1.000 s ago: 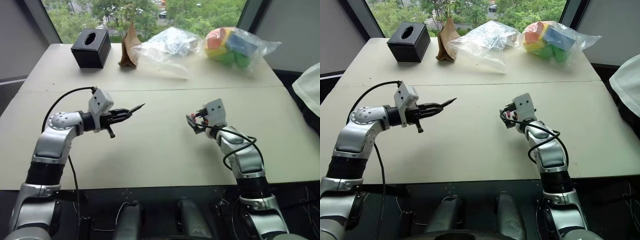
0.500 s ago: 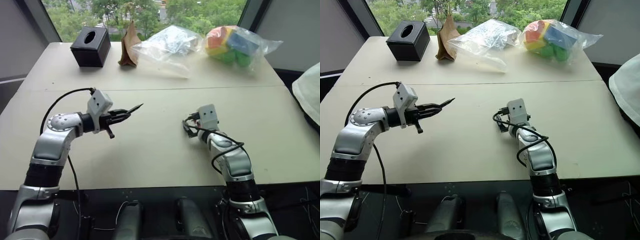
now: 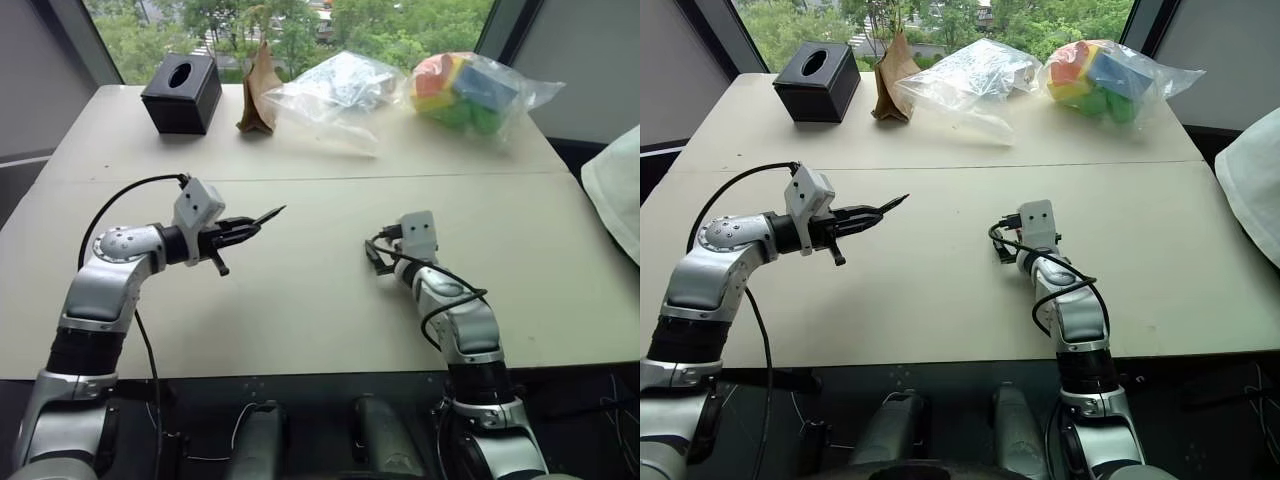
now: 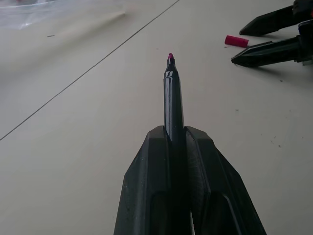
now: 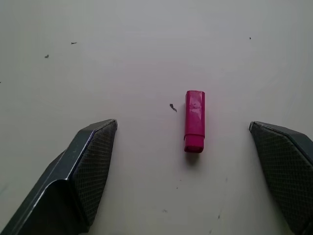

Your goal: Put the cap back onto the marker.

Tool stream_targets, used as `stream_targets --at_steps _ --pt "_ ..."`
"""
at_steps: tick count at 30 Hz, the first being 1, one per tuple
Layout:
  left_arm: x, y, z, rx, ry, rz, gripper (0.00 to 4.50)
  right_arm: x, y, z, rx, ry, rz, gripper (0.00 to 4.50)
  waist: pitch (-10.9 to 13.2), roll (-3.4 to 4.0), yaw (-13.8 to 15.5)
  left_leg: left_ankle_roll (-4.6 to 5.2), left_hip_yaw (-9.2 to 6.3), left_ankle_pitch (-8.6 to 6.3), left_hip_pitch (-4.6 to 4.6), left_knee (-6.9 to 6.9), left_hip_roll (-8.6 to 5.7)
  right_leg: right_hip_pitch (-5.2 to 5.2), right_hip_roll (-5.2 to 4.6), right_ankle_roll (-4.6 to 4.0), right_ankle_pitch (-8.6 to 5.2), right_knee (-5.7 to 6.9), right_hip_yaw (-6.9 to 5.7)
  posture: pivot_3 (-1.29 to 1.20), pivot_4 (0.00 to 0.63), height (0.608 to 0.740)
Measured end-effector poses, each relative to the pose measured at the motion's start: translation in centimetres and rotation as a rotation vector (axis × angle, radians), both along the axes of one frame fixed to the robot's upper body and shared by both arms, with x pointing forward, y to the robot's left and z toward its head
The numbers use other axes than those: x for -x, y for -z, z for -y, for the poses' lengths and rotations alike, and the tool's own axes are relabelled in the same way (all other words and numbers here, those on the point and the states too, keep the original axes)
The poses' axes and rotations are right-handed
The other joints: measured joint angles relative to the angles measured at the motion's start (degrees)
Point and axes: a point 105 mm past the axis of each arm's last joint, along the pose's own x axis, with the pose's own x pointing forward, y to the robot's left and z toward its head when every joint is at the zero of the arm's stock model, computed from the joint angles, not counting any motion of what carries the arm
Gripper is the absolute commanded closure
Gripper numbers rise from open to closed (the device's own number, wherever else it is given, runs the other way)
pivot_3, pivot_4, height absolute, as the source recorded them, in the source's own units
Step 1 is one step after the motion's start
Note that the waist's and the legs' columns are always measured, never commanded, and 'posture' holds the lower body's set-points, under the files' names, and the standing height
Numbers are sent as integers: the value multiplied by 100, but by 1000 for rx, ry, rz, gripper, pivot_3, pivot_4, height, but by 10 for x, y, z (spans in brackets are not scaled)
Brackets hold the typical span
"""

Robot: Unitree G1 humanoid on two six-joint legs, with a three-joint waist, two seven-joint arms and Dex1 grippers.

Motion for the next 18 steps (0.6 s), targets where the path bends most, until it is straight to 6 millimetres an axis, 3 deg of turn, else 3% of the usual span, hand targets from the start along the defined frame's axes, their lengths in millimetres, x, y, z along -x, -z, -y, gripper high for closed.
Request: stream_targets --at_steps 5,8,15,18 --pt "1 0 1 -2 -1 5 4451 -6 -2 1 -20 12 0 0 -1 -1 0 0 0 0 0 3 0 2 0 0 0 0 0 0 150 740" --pt "1 0 1 -2 -3 7 4500 -8 -2 2 -25 19 2 829 -1 -1 -1 0 0 0 0 2 0 2 0 0 0 0 0 0 150 740" --pt "1 0 0 -2 -13 8 4500 -8 -2 9 -23 39 0 4489 -1 -1 -33 0 0 0 1 -1 3 1 4 -1 0 0 0 0 150 740" --pt "1 0 0 -2 -14 9 4500 -7 -1 8 -17 25 -1 4489 -1 -1 -47 0 -1 0 2 -2 4 1 5 -1 0 1 0 0 150 740"
